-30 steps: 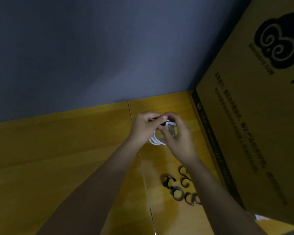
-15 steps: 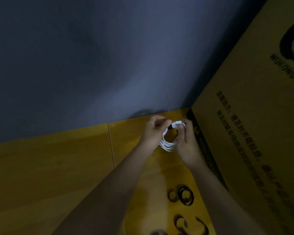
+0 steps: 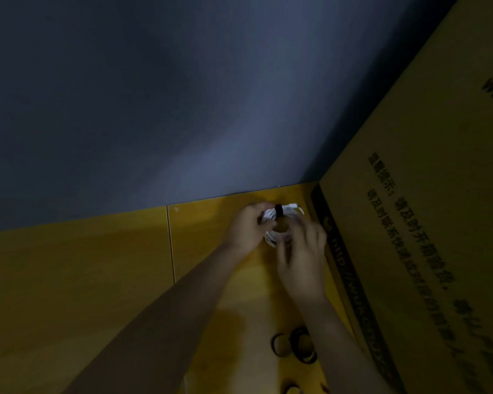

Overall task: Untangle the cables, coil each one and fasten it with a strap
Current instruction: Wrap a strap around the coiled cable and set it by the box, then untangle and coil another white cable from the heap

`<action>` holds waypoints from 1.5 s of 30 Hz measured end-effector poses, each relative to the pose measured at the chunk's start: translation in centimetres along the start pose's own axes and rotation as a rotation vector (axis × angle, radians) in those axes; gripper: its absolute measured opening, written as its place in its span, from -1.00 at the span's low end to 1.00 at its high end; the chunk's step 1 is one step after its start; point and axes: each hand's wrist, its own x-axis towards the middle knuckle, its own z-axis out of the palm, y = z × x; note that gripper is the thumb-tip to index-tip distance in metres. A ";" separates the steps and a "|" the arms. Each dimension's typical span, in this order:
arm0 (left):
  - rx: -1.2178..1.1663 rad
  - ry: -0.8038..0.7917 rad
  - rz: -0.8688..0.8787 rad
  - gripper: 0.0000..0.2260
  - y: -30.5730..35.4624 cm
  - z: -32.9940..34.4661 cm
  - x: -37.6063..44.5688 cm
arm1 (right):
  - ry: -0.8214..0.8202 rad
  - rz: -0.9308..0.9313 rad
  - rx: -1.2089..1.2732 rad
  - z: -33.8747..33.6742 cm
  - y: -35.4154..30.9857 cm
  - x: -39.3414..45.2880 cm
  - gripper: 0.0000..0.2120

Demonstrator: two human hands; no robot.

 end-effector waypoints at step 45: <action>0.814 0.640 -0.628 -0.70 0.5 -36.0 -49.6 | -0.593 -0.357 0.180 -4.4 -40.9 -15.8 -0.69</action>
